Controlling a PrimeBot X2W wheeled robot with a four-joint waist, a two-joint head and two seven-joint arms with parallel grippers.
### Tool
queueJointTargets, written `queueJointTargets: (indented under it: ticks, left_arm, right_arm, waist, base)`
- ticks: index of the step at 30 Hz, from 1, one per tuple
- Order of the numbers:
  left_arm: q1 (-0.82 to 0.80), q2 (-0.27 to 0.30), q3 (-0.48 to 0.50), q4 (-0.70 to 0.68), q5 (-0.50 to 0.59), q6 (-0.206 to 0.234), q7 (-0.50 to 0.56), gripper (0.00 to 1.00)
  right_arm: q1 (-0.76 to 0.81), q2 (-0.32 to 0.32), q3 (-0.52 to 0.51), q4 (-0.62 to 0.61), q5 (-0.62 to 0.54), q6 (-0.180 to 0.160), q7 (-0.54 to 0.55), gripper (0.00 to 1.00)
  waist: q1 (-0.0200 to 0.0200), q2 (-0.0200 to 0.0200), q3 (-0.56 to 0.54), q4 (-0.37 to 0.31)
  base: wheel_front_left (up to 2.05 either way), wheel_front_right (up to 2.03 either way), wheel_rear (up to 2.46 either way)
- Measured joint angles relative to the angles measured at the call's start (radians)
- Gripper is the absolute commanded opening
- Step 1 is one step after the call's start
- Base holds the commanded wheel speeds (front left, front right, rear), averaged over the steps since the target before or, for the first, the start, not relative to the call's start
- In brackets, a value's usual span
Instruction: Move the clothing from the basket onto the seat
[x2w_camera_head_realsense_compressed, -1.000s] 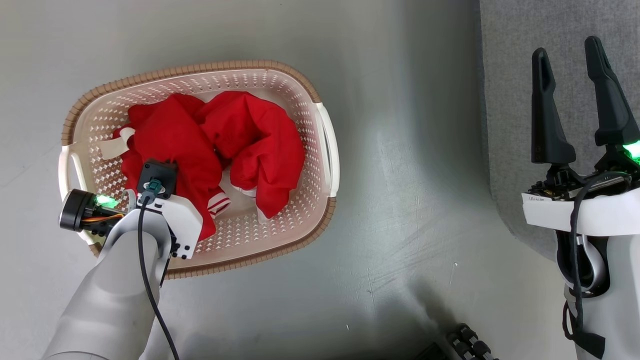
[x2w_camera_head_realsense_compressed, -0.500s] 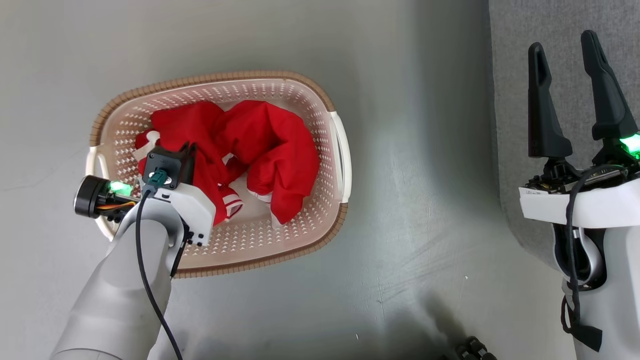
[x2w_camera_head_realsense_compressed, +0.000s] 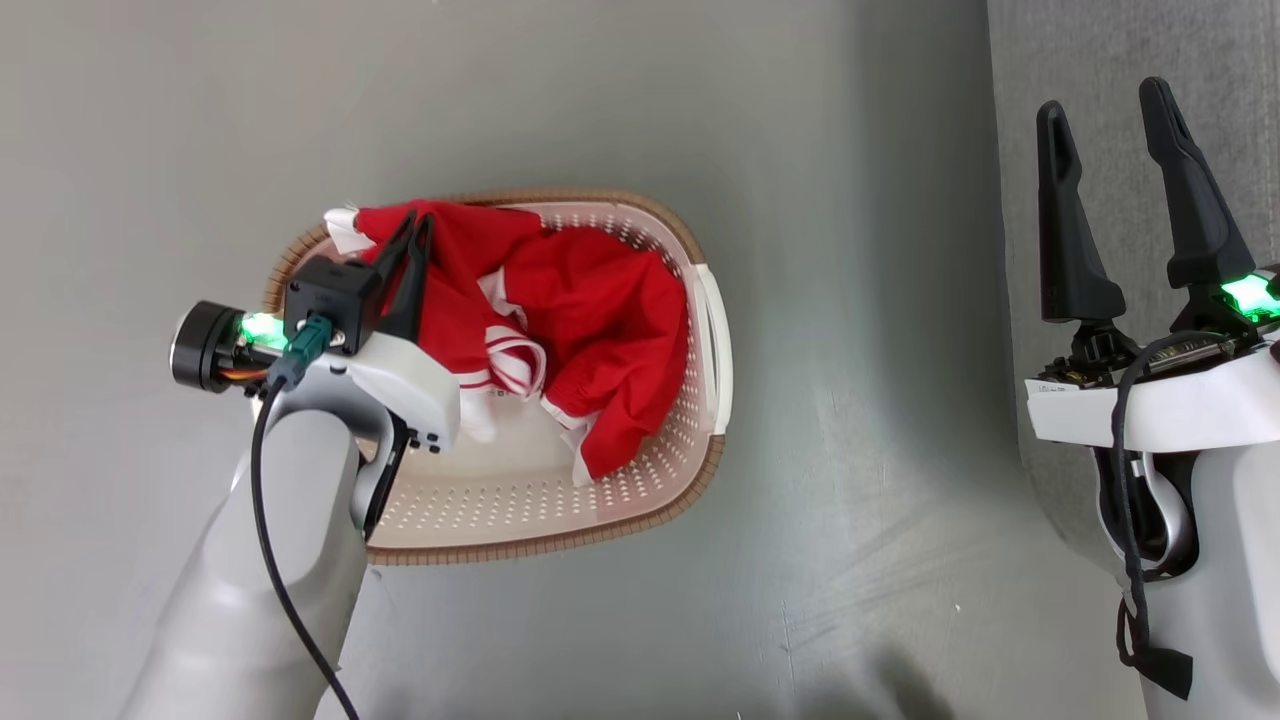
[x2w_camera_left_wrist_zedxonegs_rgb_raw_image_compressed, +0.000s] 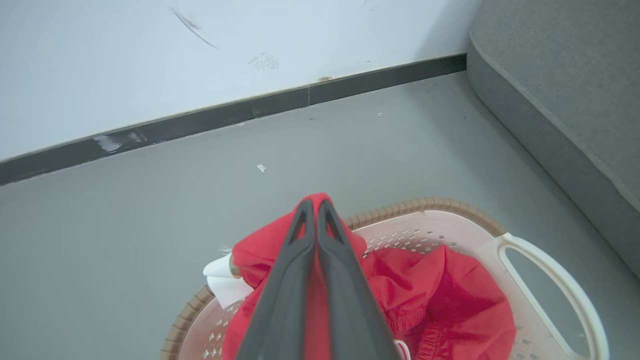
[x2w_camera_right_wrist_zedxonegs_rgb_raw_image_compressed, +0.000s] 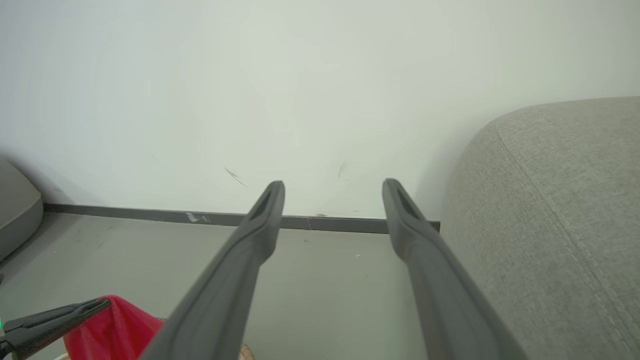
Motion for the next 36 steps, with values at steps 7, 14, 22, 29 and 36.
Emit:
queueJointTargets:
  ticks: [7, 14, 22, 29, 36]
  left_arm:
    - [0.072, 0.0, 0.016, -0.123, -0.015, -0.009, 0.0, 0.0]
    - [0.123, 0.003, 0.044, -0.238, -0.03, -0.018, -0.002, 0.0]
    - [0.172, 0.015, 0.072, -0.343, -0.039, -0.036, -0.003, 0.0]
    - [0.223, 0.025, 0.086, -0.42, -0.05, -0.053, -0.003, 0.0]
    - [0.277, 0.033, 0.083, -0.448, -0.051, -0.06, -0.003, 0.0]
  right_arm:
    - [0.0, 0.0, 0.005, 0.018, -0.011, 0.0, 0.0, 1.0]
    - [0.005, -0.001, 0.007, 0.041, -0.02, 0.0, 0.0, 1.0]
    - [0.032, -0.001, 0.009, 0.07, -0.029, 0.0, 0.0, 1.0]
    - [0.079, -0.001, 0.045, 0.111, -0.029, 0.0, 0.0, 1.0]
    - [0.101, -0.001, 0.068, 0.135, -0.044, 0.0, 0.0, 1.0]
  waist:
    - [0.0, 0.0, -0.061, 0.022]
    - [0.0, 0.0, -0.13, 0.038]
    - [0.0, 0.0, -0.217, 0.052]
    - [0.0, 0.0, -0.31, 0.06]
    - [0.0, 0.0, -0.393, 0.066]
  base:
    - [0.0, 0.0, 0.0]
    - [0.0, 0.0, 0.0]
    - [0.0, 0.0, 0.0]
    - [0.0, 0.0, 0.0]
    - [0.0, 0.0, 0.0]
